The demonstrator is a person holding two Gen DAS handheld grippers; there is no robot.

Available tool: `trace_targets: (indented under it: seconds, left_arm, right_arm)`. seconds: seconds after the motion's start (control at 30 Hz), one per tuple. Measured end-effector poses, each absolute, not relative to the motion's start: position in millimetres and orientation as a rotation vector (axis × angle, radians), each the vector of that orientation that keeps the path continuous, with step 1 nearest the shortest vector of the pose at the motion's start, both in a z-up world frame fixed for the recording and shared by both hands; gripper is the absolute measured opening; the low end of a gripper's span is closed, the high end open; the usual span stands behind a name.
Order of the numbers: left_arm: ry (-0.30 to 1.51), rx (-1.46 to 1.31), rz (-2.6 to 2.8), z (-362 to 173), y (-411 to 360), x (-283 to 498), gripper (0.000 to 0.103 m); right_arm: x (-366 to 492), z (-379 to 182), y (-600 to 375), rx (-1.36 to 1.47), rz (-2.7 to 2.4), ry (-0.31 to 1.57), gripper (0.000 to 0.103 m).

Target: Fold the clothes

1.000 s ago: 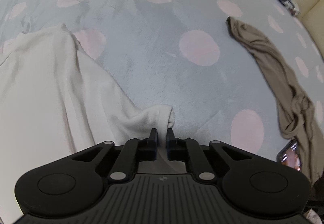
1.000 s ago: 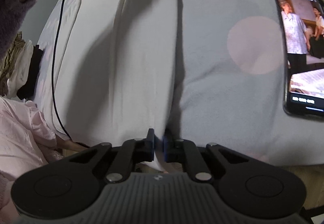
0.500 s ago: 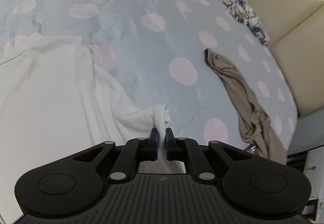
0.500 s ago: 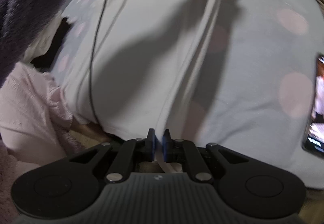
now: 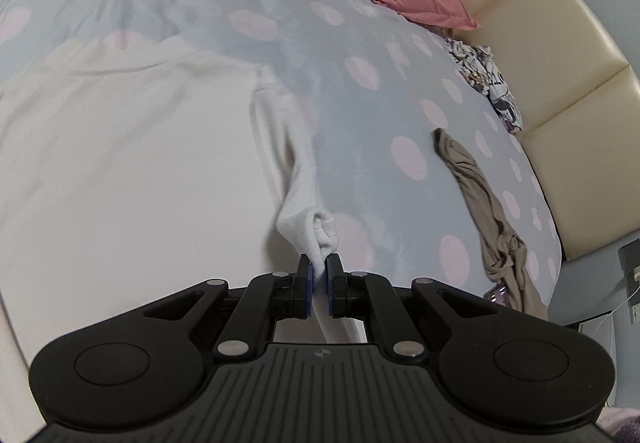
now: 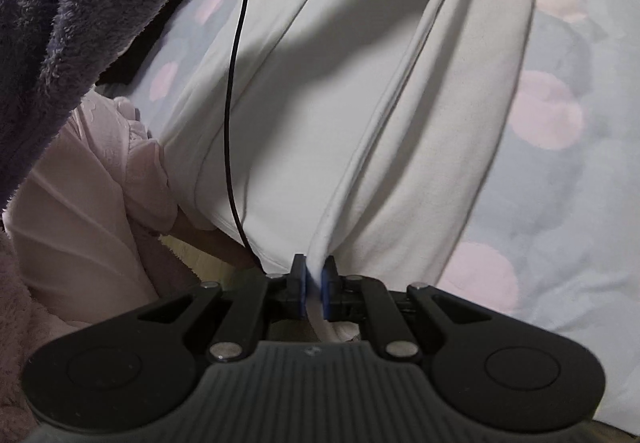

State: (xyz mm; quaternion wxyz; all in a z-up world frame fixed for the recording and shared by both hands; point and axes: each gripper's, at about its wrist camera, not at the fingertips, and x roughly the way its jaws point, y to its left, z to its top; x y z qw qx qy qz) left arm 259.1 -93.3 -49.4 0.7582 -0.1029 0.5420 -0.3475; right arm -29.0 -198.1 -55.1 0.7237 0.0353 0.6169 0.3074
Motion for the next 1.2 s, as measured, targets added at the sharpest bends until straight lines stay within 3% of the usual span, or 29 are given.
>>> trace_targets:
  seconds: [0.5,0.57,0.63,0.8,1.03,1.2]
  left_arm:
    - [1.171,-0.337,-0.775,-104.9,-60.3,266.5,0.006]
    - [1.169,-0.340,-0.772,-107.9,-58.6,265.8,0.007]
    - [1.173,-0.332,-0.753,-104.8,-58.4,263.1,0.010]
    - [1.160,-0.285,-0.679,-85.0,-47.1,247.5,0.029]
    - [1.103,-0.211,-0.685,-47.3,-20.3,191.3,0.030]
    - [1.065,-0.172,-0.656,-24.2,9.6,142.7,0.030]
  right_arm:
    - [-10.8,-84.5,-178.7,0.057,0.659,1.460,0.009]
    - [-11.7,-85.5,-177.4,0.061,0.658,1.459,0.014]
    - [-12.9,-85.8,-174.8,0.072,0.664,1.462,0.023]
    - [-22.1,-81.5,-166.8,0.071,0.715,1.473,0.026]
    - [-35.6,-68.1,-174.3,0.017,0.693,1.423,0.031]
    - [-41.0,-70.2,-182.8,-0.064,0.662,1.357,0.028]
